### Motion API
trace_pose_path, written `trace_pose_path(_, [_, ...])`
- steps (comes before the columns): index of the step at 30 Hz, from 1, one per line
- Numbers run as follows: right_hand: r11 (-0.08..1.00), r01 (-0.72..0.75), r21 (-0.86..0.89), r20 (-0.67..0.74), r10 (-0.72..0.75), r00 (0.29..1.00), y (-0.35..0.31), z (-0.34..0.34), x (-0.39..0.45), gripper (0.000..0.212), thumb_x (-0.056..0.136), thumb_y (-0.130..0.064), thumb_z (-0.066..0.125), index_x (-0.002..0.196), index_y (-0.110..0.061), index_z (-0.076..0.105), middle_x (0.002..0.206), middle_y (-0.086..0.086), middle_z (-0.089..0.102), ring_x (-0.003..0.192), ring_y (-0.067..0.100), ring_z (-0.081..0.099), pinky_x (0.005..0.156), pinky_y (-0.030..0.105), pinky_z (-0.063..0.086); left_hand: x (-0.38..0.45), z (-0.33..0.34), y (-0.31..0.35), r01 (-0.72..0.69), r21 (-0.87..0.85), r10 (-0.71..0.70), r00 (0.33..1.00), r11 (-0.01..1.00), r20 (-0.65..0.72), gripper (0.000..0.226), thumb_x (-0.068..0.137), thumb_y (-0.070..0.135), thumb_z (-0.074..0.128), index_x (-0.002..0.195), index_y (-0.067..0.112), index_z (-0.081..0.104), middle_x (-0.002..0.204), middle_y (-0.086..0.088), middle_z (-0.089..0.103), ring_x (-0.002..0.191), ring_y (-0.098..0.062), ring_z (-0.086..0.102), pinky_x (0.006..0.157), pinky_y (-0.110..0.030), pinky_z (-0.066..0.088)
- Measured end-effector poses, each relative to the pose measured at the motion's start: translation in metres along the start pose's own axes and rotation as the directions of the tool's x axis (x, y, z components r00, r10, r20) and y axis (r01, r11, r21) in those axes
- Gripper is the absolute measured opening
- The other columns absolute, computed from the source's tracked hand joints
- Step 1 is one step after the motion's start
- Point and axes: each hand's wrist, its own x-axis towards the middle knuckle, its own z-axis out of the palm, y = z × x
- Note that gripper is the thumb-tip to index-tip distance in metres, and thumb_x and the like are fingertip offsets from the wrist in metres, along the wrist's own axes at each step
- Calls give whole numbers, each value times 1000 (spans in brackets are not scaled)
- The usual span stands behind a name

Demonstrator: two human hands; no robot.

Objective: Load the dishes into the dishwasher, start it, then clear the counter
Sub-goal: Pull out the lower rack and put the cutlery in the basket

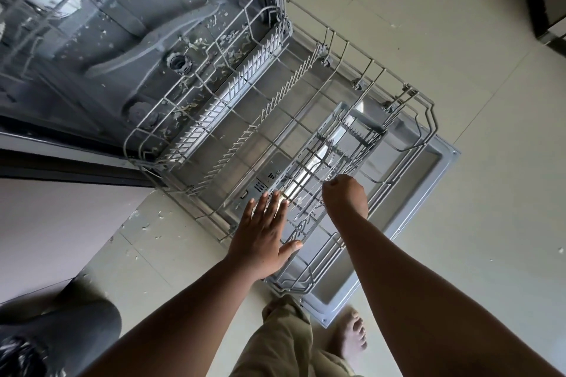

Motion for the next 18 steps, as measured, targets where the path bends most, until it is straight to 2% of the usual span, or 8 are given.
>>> trace_pose_path(3, [958, 218, -188, 66, -209, 976, -5, -5, -23, 24, 97, -25, 46, 112, -17, 63, 104, 5, 70, 92, 22, 66, 79, 33, 55, -14, -5, 1, 29, -14, -30, 998, 999, -47, 96, 82, 77, 1, 154, 15, -10, 153, -6, -28, 138, -23, -31, 112, -40, -23])
trace_pose_path(6, [827, 413, -382, 119, -400, 909, -8, -13, -52, 26, 94, -27, 52, 120, -21, 55, 114, 2, 64, 106, 20, 59, 92, 36, 49, -36, -17, 2, 72, -51, -77, 991, 996, -113, 107, 70, 81, -17, 154, 16, -6, 155, -7, -23, 143, -23, -24, 116, -42, -17])
trace_pose_path(9, [653, 552, -519, 230, -515, 826, -11, -24, -89, 50, 93, -36, 54, 137, -19, 39, 140, 5, 46, 133, 25, 37, 111, 42, 33, -68, -32, 1, 141, -93, -153, 979, 986, -137, 111, 67, 81, -24, 155, 17, -4, 159, -9, -16, 148, -29, -13, 118, -44, -12])
trace_pose_path(11, [563, 607, -561, 301, -545, 783, -17, -37, -116, 63, 93, -41, 51, 147, -19, 25, 153, 7, 30, 144, 29, 19, 118, 45, 20, -94, -44, -1, 194, -111, -211, 962, 975, -172, 107, 75, 81, -16, 155, 14, 7, 161, -12, -5, 149, -33, -3, 117, -44, -8])
trace_pose_path(13, [472, 650, -596, 353, -573, 740, -26, -52, -147, 71, 95, -43, 49, 152, -18, 15, 159, 9, 18, 148, 31, 7, 120, 47, 10, -127, -57, -2, 252, -135, -273, 946, 958, -173, 97, 86, 77, 1, 150, 10, 32, 156, -17, 26, 144, -37, 25, 114, -46, 7])
trace_pose_path(15, [368, 690, -623, 392, -617, 683, -35, -68, -182, 74, 95, -44, 47, 153, -16, 11, 160, 11, 15, 149, 33, 4, 120, 48, 7, -160, -70, -4, 285, -208, -320, 934, 936, -161, 89, 91, 72, 12, 139, 7, 50, 144, -18, 48, 132, -37, 46, 109, -46, 18])
trace_pose_path(18, [267, 743, -613, 402, -705, 584, -57, -93, -236, 74, 94, -44, 49, 152, -15, 13, 160, 12, 16, 149, 33, 5, 119, 48, 6, -212, -98, -5, 348, -246, -401, 890, 905, -217, 88, 92, 70, 14, 130, 6, 59, 136, -18, 55, 125, -37, 54, 107, -46, 19])
